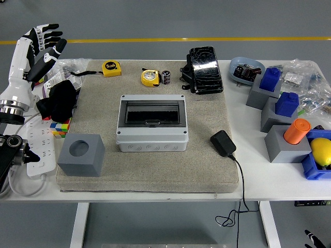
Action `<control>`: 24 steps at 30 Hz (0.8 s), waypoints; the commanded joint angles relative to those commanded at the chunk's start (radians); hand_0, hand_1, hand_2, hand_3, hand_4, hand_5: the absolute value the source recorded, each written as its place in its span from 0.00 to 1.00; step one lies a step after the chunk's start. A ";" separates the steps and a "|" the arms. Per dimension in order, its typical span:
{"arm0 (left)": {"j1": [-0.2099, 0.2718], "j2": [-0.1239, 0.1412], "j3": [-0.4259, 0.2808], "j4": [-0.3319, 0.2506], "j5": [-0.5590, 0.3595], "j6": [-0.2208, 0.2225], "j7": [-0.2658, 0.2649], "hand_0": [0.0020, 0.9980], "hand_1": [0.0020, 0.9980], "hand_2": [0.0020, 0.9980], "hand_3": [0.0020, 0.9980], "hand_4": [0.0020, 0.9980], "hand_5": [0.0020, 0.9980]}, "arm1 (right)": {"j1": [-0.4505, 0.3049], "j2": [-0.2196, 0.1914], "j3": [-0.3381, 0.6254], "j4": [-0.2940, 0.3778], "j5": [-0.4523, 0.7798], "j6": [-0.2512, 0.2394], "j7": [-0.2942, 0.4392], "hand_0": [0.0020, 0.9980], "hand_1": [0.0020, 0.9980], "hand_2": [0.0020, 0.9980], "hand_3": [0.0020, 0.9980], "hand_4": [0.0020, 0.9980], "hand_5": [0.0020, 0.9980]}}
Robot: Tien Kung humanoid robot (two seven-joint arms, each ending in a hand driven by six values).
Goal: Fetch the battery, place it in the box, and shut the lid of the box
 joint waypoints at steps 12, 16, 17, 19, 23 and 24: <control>-0.001 -0.003 -0.006 0.002 0.003 -0.007 0.007 0.65 0.68 0.71 0.74 1.00 0.77 | 0.001 -0.001 -0.003 0.000 -0.001 0.001 0.002 0.67 0.68 0.69 0.57 1.00 0.49; -0.002 -0.004 -0.007 0.002 0.005 -0.011 0.010 0.65 0.68 0.71 0.74 1.00 0.77 | 0.002 -0.003 -0.003 0.000 -0.001 0.002 0.001 0.67 0.68 0.68 0.57 1.00 0.49; -0.003 -0.004 -0.007 0.003 0.005 -0.011 0.010 0.65 0.68 0.71 0.74 1.00 0.77 | 0.002 -0.003 -0.003 0.000 -0.001 0.002 0.001 0.67 0.68 0.68 0.57 1.00 0.49; -0.002 -0.004 -0.008 0.003 0.006 -0.011 0.011 0.65 0.68 0.71 0.74 1.00 0.77 | 0.003 -0.004 -0.003 0.000 0.000 0.002 0.001 0.67 0.68 0.68 0.57 1.00 0.49; -0.002 -0.005 -0.014 0.003 0.005 -0.013 0.011 0.65 0.68 0.71 0.74 1.00 0.77 | 0.003 -0.006 -0.003 0.000 -0.001 0.005 0.001 0.67 0.68 0.68 0.57 1.00 0.49; -0.002 -0.006 -0.015 0.003 0.006 -0.013 0.011 0.65 0.68 0.71 0.74 1.00 0.77 | 0.003 -0.006 -0.003 0.000 -0.002 0.005 0.000 0.67 0.68 0.68 0.57 1.00 0.49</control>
